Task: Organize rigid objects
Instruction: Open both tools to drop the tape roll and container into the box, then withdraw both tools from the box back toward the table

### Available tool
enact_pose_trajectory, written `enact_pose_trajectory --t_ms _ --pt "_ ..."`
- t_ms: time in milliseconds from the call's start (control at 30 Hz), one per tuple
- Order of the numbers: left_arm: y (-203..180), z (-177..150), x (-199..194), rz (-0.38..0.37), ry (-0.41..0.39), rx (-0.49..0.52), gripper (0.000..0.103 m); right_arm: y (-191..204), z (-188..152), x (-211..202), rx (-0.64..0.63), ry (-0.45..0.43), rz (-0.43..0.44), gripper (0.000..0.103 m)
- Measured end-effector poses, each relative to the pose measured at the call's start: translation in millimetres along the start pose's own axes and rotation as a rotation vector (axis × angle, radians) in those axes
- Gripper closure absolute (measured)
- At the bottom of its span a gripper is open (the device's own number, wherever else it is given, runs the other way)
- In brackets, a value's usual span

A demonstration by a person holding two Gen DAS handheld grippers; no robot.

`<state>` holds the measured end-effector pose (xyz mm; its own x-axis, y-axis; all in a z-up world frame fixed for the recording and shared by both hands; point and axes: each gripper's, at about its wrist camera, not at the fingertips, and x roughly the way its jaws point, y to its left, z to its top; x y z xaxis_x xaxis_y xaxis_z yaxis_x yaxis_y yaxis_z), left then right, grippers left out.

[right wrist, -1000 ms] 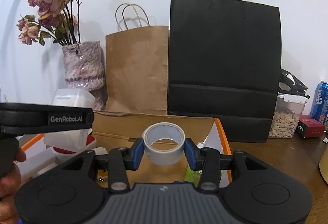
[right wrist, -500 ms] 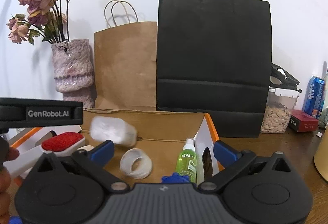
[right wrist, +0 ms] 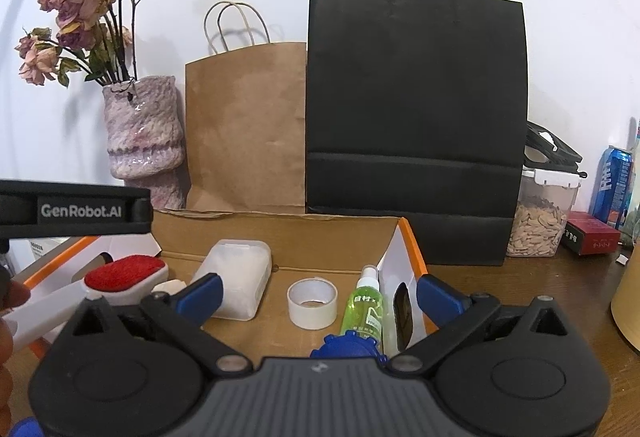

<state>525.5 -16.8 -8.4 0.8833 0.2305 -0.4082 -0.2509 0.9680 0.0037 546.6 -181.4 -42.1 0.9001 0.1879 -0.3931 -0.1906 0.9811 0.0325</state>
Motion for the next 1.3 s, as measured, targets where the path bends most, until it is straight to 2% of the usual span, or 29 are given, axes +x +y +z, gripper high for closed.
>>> enact_pose_trajectory --t_ms 633,933,1300 --pt "15.8 -16.8 -40.1 -0.006 -0.013 -0.026 0.0 -5.4 -21.1 -46.7 -0.034 -0.017 0.032 0.0" --pt "22.5 -34.1 -61.2 0.004 -0.01 -0.025 0.0 -6.8 -35.9 -73.5 -0.054 -0.002 0.041 0.0" --pt "31.8 -54.8 -92.2 0.021 -0.006 -0.028 0.0 -1.4 -58.9 -102.5 -0.102 0.041 0.101 0.0"
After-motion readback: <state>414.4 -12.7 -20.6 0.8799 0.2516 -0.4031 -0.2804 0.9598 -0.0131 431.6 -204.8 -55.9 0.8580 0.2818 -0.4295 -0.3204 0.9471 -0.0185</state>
